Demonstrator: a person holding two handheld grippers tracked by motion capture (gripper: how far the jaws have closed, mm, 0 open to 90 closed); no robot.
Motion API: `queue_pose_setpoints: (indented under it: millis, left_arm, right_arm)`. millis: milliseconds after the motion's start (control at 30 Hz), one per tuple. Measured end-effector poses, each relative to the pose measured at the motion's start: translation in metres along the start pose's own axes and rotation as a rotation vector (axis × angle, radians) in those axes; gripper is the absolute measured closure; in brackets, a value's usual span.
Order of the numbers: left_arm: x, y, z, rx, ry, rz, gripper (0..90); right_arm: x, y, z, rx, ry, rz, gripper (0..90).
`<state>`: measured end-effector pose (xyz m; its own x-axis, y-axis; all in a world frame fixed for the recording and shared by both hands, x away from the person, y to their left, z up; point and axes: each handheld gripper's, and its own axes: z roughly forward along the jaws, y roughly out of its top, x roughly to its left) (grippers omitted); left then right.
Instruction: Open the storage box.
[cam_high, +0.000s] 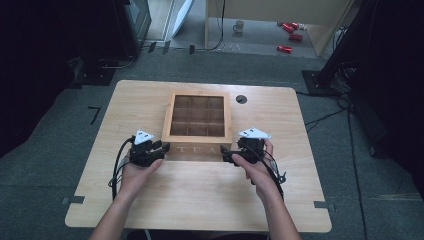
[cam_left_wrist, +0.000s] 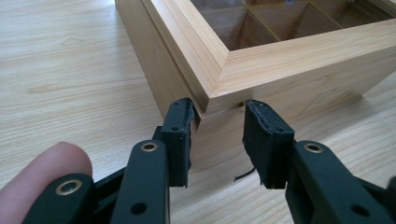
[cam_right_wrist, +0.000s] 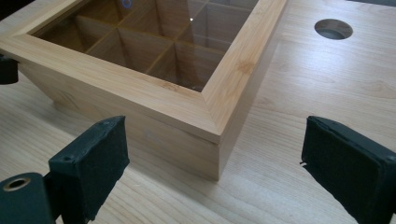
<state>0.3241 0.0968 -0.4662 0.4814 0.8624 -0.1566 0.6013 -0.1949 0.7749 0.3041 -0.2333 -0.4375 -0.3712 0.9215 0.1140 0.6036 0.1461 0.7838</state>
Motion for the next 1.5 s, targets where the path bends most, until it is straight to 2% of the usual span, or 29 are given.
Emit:
queue_pose_setpoints:
  millis: [233, 433, 567, 733, 767, 800, 867, 933, 1033, 1100, 1167, 1200, 1300, 1367, 1500]
  left_arm:
    - [-0.001, 0.003, -0.003, -0.017, 0.0, 0.002, 63.4]
    - [0.0, 0.004, -0.004, -0.023, -0.012, -0.006, 63.2]
    - [0.0, 0.004, -0.004, -0.028, -0.006, -0.004, 63.3]
    - [-0.001, 0.005, -0.006, -0.039, -0.013, 0.004, 62.9]
    - [-0.001, 0.005, -0.006, -0.039, -0.013, 0.004, 60.7]
    - [0.0, 0.006, -0.009, -0.061, -0.021, -0.008, 62.4]
    - [0.003, 0.009, -0.015, -0.112, -0.033, -0.029, 62.5]
    - [0.005, 0.011, -0.021, -0.127, -0.008, -0.02, 62.1]
    - [0.009, 0.009, -0.02, -0.115, -0.014, -0.032, 59.7]
    - [0.013, 0.004, -0.015, -0.074, -0.029, -0.036, 57.3]
    - [0.012, 0.003, -0.012, -0.057, -0.032, -0.029, 55.3]
    - [0.01, 0.0, -0.006, -0.028, -0.031, -0.01, 54.7]
    - [0.006, -0.001, 0.0, -0.003, -0.031, 0.008, 54.4]
    - [0.002, -0.002, 0.007, 0.019, -0.012, 0.028, 54.9]
    - [0.001, -0.003, 0.01, 0.026, -0.003, 0.035, 54.2]
  right_arm:
    - [0.001, -0.005, 0.007, 0.01, 0.012, 0.006, 7.1]
    - [0.007, -0.01, 0.017, 0.022, 0.029, -0.014, 7.1]
    - [0.008, -0.01, 0.022, 0.029, 0.019, -0.012, 7.1]
    - [0.012, -0.012, 0.029, 0.009, -0.011, -0.015, 7.6]
    - [0.012, -0.012, 0.029, 0.009, -0.011, -0.015, 7.6]
    - [0.013, -0.012, 0.03, -0.014, -0.036, 0.0, 13.8]
    - [0.013, -0.012, 0.03, -0.032, -0.047, 0.006, 13.9]
    - [0.013, -0.011, 0.032, -0.06, -0.047, 0.028, 17.0]
    - [0.014, -0.011, 0.034, -0.068, -0.031, 0.036, 17.0]
    - [0.016, -0.012, 0.036, -0.078, -0.027, 0.041, 17.1]
    - [0.016, -0.012, 0.036, -0.078, -0.023, 0.042, 17.1]
    - [0.016, -0.013, 0.037, -0.07, -0.02, 0.051, 16.8]
    - [0.015, -0.014, 0.037, -0.062, -0.018, 0.053, 16.8]
    - [0.014, -0.017, 0.037, -0.041, -0.02, 0.045, 16.8]
    - [0.011, -0.019, 0.035, -0.022, -0.02, 0.026, 16.8]
